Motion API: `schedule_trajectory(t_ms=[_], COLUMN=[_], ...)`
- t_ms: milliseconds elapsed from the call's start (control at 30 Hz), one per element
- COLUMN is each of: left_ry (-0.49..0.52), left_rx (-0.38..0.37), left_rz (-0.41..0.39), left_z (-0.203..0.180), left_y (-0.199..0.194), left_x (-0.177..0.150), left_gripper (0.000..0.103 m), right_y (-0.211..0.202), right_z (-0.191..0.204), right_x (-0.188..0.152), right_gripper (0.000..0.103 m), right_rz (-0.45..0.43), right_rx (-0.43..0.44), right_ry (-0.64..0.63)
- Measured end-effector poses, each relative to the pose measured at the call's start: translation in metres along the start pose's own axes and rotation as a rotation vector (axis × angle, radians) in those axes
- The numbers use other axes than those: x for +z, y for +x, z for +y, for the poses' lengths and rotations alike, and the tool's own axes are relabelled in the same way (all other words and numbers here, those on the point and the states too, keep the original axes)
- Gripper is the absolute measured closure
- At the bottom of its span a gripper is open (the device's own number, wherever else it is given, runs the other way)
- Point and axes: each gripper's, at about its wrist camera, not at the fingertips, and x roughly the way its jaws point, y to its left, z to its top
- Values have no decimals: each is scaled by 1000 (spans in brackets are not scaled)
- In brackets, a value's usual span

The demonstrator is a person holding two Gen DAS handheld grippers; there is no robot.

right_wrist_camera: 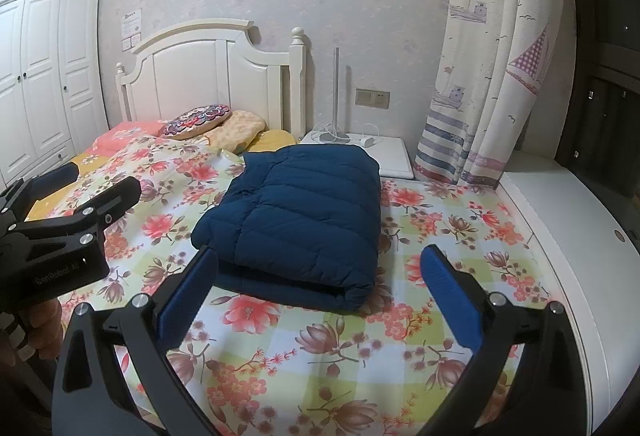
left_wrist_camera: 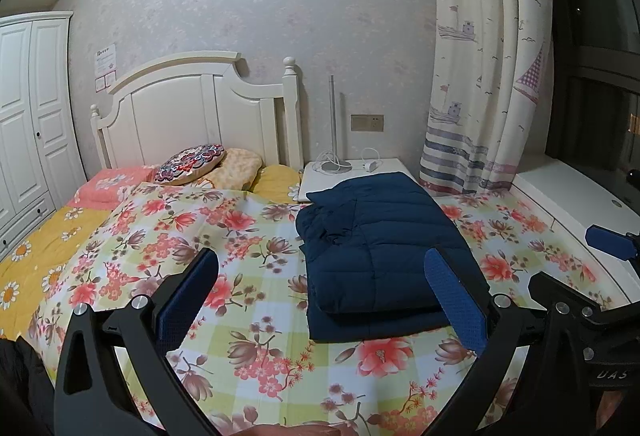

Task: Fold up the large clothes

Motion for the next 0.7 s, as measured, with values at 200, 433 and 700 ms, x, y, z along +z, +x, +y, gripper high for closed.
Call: schedule_trajectory(t_ms=[200, 433, 700], left_ry=[0, 1, 22], left_rx=[-1, -6, -96], left_rz=[0, 4, 87], left_z=[0, -2, -6], left_y=[0, 3, 57], left_x=[0, -2, -26], left_gripper=[4, 4, 4], right_y=[3, 12, 64], right_z=[0, -2, -9], right_x=[-4, -9, -27], right_gripper=[3, 3, 3], right_rz=[7, 34, 134], right_rx=[11, 28, 48], right_ry=[-6, -11, -2])
